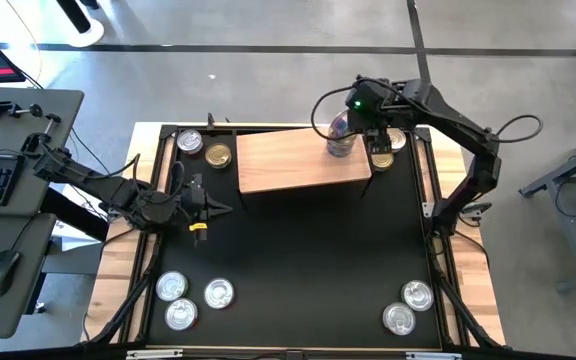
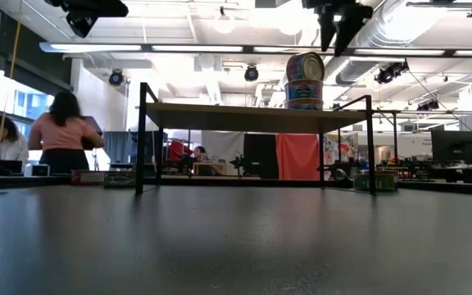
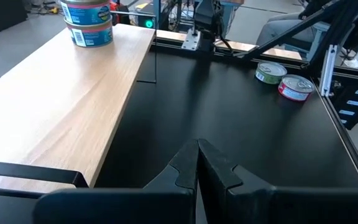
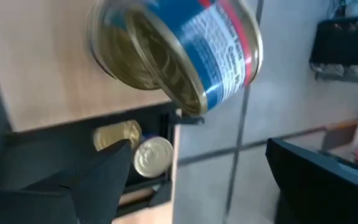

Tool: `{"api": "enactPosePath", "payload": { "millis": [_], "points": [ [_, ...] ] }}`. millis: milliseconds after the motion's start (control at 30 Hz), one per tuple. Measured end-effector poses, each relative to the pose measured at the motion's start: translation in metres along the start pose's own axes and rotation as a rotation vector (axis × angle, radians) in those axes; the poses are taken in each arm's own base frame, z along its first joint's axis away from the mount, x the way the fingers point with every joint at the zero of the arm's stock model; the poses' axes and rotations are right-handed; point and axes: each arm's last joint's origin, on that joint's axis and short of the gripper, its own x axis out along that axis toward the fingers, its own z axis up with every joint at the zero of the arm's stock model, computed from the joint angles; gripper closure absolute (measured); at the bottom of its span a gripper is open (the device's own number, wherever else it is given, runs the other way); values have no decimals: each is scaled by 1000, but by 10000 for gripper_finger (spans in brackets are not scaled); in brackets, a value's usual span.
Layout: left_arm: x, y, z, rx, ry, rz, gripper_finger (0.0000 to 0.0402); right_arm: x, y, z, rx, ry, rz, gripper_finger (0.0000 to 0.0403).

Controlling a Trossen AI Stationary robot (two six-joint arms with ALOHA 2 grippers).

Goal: Stack canned seafood by type on shelf
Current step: Stack the blue and pink tuna can on top of the blue and pink tuna can on the shelf

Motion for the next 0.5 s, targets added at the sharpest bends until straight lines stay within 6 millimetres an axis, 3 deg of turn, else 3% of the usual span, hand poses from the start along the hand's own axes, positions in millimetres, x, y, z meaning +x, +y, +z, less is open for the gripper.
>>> {"api": "enactPosePath", "payload": {
  "millis": [267,500],
  "points": [
    [0,1,1,5,-14,38,401,1,-7,4,-51,-77,-18,39],
    [0,1,1,6,-16,48,401,16,-10,16,-95,-77,-3,39]
  ]
}}
